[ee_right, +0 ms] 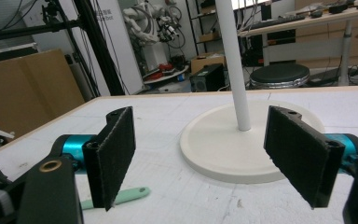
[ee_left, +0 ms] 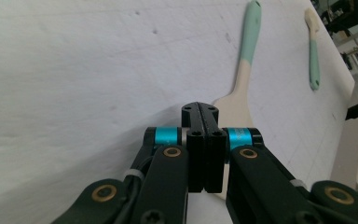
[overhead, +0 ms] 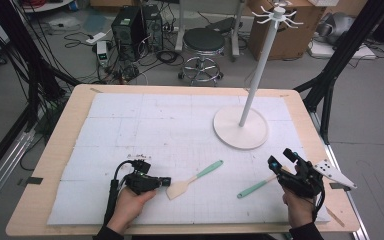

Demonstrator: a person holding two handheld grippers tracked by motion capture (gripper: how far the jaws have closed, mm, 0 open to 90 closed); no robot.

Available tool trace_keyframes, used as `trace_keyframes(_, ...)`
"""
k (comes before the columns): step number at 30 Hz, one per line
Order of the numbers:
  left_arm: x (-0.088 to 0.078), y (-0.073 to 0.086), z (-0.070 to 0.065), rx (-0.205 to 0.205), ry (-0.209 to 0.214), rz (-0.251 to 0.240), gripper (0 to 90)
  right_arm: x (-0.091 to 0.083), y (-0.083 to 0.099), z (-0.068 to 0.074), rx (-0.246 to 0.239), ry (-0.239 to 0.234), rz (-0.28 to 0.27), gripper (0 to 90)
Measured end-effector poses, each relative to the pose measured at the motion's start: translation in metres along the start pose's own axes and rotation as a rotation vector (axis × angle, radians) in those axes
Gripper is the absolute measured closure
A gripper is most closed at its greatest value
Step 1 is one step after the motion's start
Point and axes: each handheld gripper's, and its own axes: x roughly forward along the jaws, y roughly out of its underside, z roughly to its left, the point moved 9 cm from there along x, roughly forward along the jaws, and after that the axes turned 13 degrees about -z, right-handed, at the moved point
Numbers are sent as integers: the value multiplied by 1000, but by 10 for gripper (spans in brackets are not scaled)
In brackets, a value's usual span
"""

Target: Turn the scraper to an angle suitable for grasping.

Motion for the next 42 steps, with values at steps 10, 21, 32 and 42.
trace_keyframes(10,25,4,-22,32,38,32,898,0,0,0,1,1,0,240)
trace_keyframes(21,38,7,-36,43,72,57,898,0,0,0,2,3,1,240)
trace_keyframes(32,53,8,-48,54,93,77,898,0,1,0,11,3,5,240)
trace_keyframes(42,61,7,-52,61,102,82,898,0,1,0,11,4,6,240)
